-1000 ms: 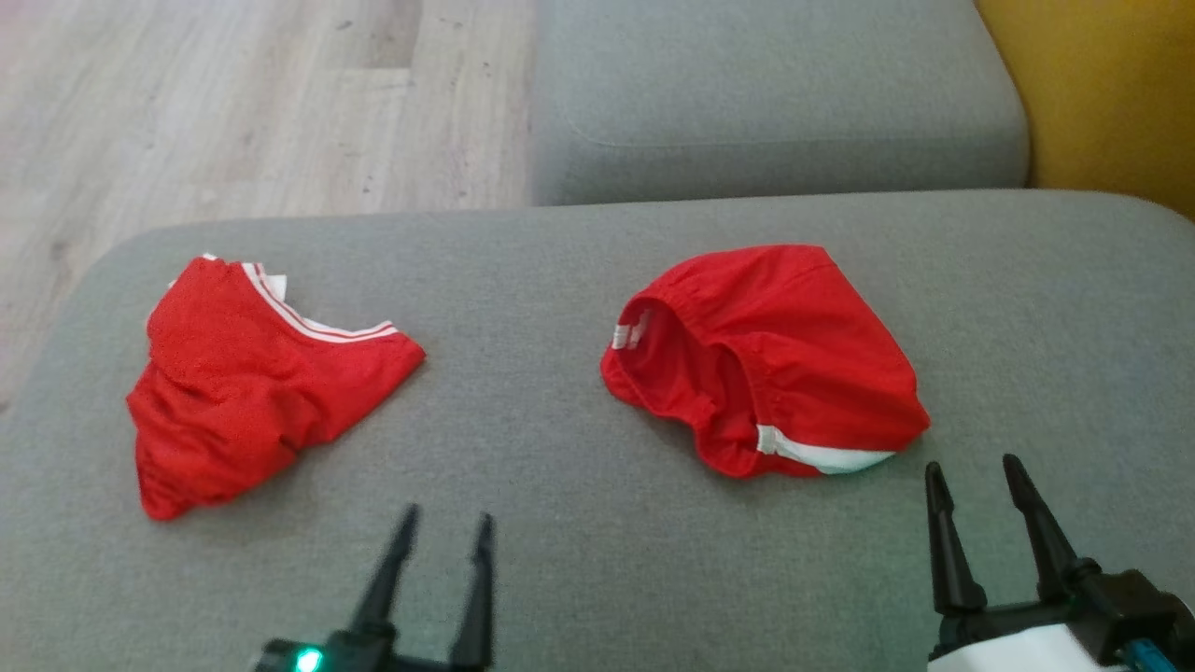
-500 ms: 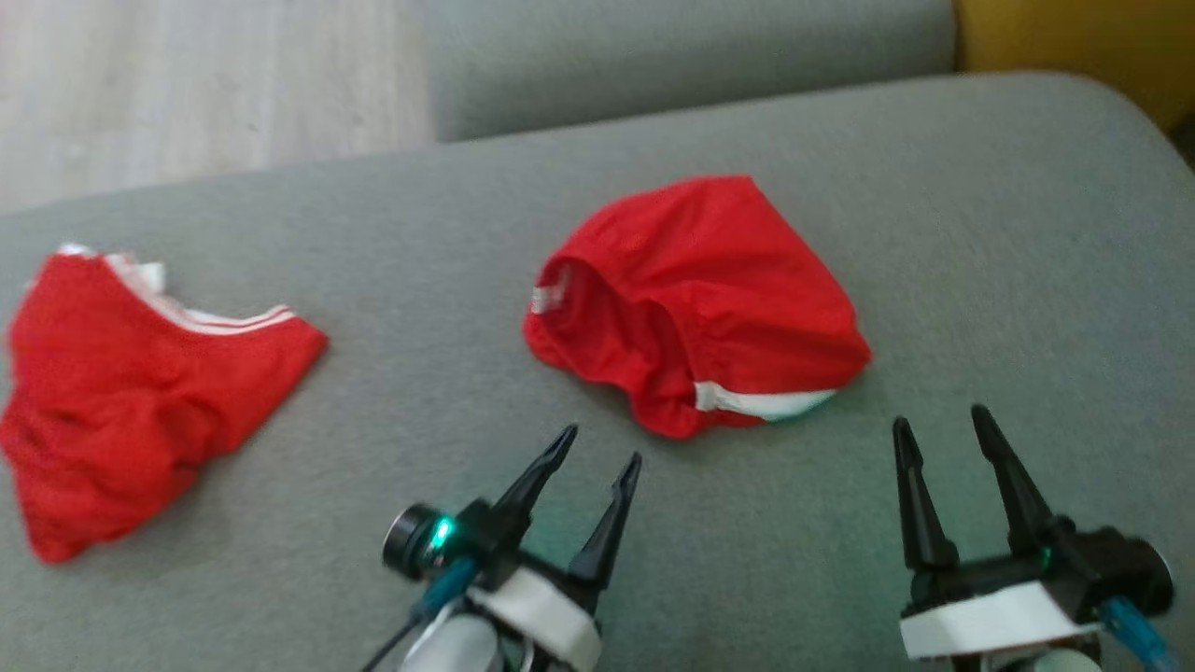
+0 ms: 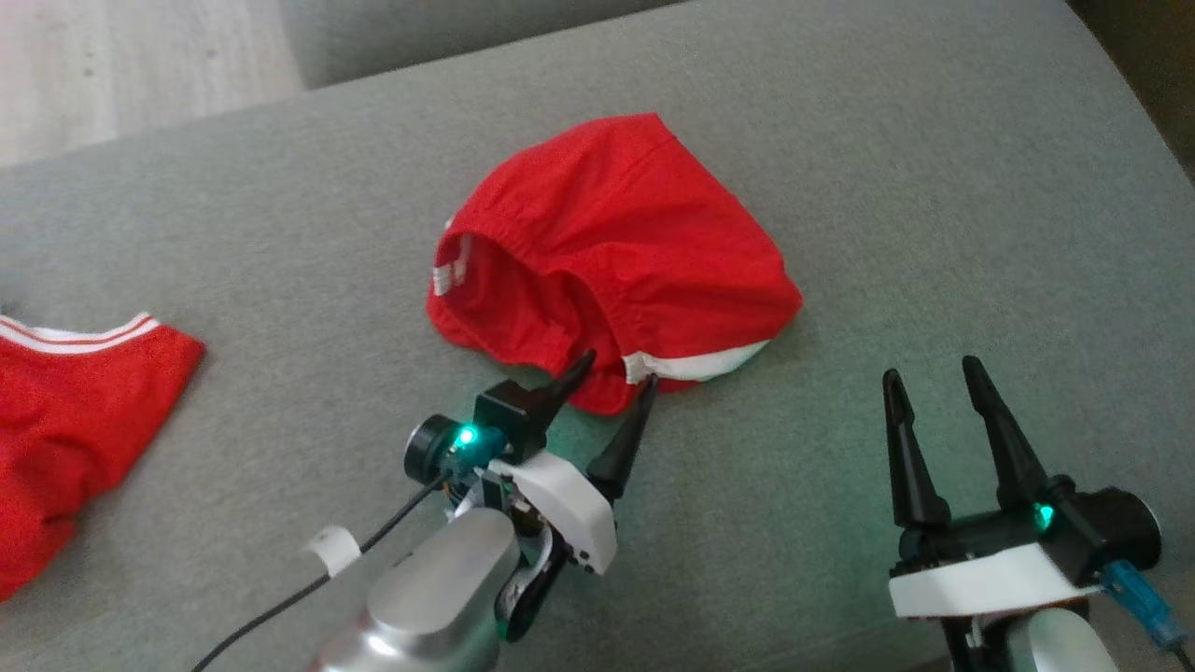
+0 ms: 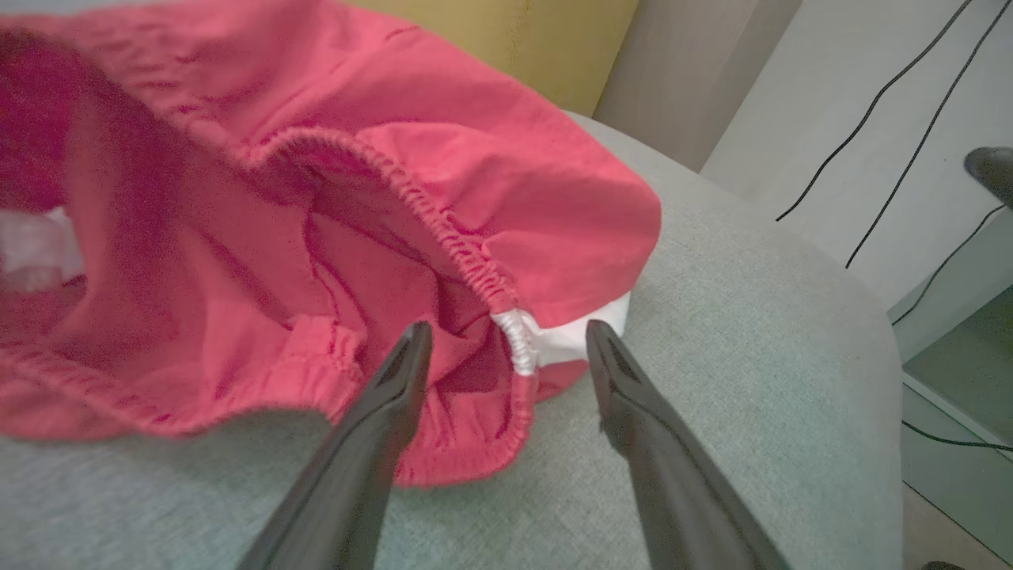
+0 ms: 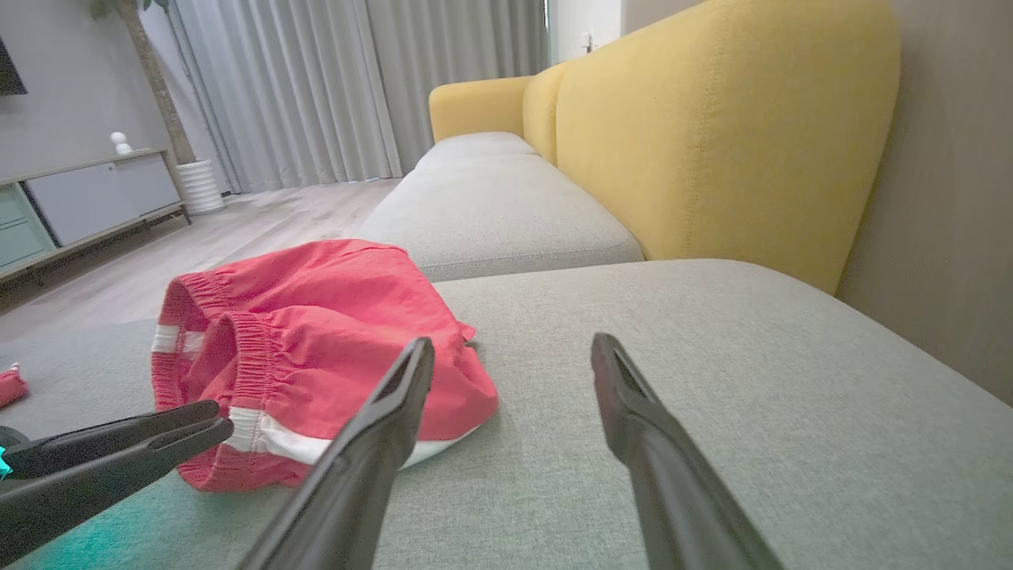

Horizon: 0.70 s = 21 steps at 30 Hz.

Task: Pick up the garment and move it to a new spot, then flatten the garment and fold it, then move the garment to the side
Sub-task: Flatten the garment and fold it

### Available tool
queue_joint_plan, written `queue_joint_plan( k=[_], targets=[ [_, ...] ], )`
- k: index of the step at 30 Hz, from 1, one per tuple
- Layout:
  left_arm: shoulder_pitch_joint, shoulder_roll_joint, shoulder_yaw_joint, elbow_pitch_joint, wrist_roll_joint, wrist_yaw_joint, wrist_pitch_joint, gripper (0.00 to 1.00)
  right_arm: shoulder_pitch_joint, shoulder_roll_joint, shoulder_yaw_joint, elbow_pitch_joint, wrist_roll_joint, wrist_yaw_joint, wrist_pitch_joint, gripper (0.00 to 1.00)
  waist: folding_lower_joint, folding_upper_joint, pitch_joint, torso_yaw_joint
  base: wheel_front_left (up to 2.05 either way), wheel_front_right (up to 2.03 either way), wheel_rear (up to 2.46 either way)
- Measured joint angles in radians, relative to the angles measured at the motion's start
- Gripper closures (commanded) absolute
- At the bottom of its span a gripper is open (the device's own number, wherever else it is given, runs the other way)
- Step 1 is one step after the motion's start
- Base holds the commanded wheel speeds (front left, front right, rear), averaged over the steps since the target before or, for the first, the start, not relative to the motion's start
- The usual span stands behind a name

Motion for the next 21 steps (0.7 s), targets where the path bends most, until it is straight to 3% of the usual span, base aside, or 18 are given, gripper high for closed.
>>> queue_joint_plan(
  k=[6, 8, 14, 21],
  targets=[
    [-0.041, 0.0, -0.019, 0.056, -0.04, 0.013, -0.004, 0.0, -0.012, 0.0, 0.017, -0.003, 0.022, 0.0, 0.0, 0.0, 0.0, 0.0, 0.037, -0.037, 0.0, 0.0, 0.0],
    [-0.054, 0.0, -0.033, 0.071, -0.048, 0.012, -0.015, 1.0, -0.014, 0.0, 0.016, -0.003, 0.03, 0.0, 0.0, 0.0, 0.0, 0.0, 0.047, -0.05, 0.0, 0.0, 0.0],
    [-0.069, 0.0, -0.073, 0.071, -0.064, -0.016, -0.058, 1.0, -0.023, 0.0, 0.021, 0.004, 0.033, 0.0, 0.0, 0.0, -0.0002, 0.0, 0.037, -0.069, 0.0, 0.0, 0.0],
    [-0.163, 0.0, -0.158, -0.021, -0.083, -0.064, -0.066, 1.0, -0.018, 0.0, 0.03, 0.018, 0.033, 0.0, 0.0, 0.0, -0.0003, 0.0, -0.018, -0.071, 0.0, 0.0, 0.0]
  ],
)
